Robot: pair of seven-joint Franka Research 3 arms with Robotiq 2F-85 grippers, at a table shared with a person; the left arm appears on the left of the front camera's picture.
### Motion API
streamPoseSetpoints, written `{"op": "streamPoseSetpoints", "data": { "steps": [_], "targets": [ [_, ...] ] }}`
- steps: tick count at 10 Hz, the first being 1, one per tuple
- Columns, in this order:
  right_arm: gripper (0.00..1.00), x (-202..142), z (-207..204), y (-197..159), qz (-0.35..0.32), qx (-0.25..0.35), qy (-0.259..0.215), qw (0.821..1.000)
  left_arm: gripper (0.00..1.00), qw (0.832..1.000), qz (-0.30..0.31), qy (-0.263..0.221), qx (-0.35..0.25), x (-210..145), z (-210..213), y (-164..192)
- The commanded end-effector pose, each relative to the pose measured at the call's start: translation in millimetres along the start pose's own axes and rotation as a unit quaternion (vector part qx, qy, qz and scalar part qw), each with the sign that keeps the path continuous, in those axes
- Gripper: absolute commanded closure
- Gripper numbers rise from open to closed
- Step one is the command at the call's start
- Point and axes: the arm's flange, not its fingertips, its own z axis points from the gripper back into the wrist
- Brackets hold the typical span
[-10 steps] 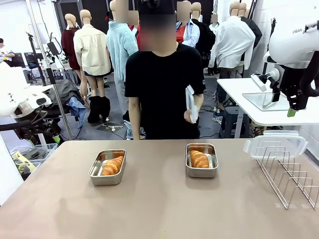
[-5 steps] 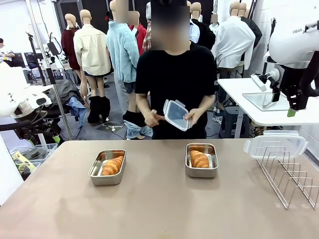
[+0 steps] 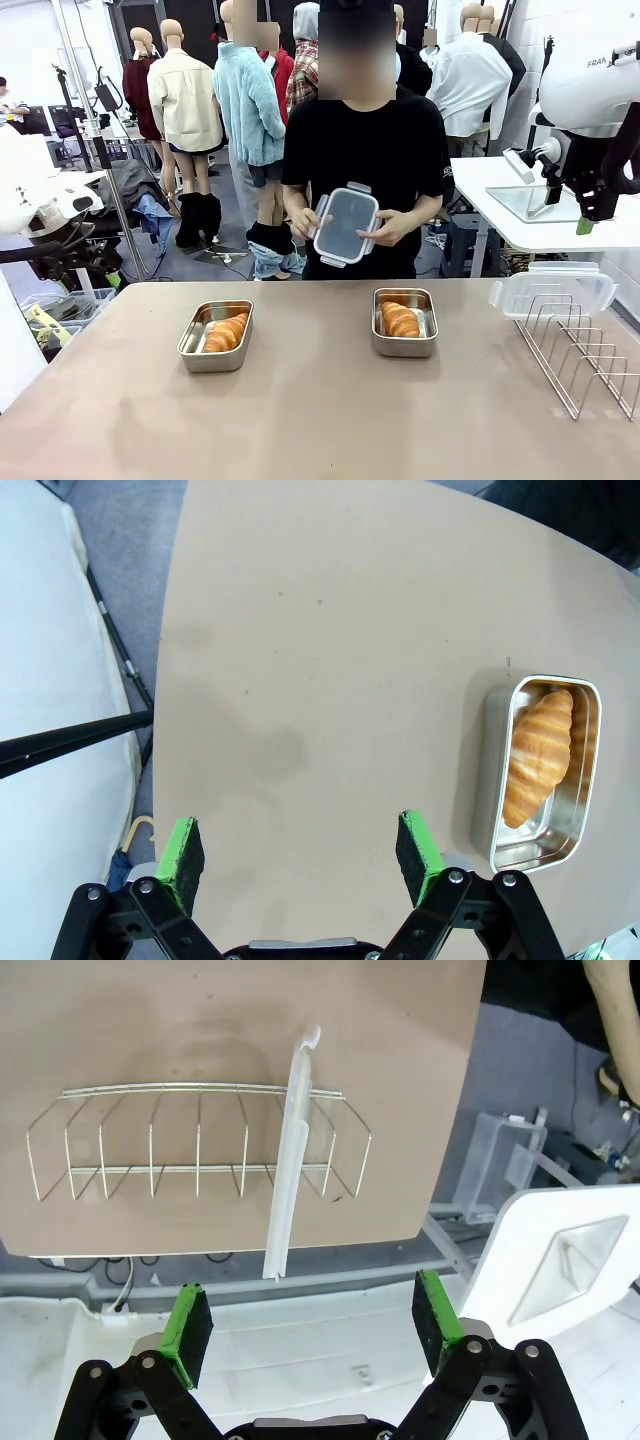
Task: Place the bread in airtight containers.
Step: Pick up one Airtight Container lid and hand it to the human.
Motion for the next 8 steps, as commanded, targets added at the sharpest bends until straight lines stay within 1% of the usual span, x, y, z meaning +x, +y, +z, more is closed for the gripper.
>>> {"op": "streamPoseSetpoints", "data": {
  "steps": [1, 8],
  "targets": [
    [0.0, -1.4, 0.2, 1.9, 0.01, 0.003, 0.007, 1.0, 0.0, 1.0, 0.006, 0.005, 0.011, -0.2, 1.5, -0.2],
    [0.0, -1.4, 0.2, 1.9, 0.01, 0.003, 0.007, 1.0, 0.0, 1.0, 0.006, 0.005, 0.011, -0.2, 1.5, -0.2]
  ]
}}
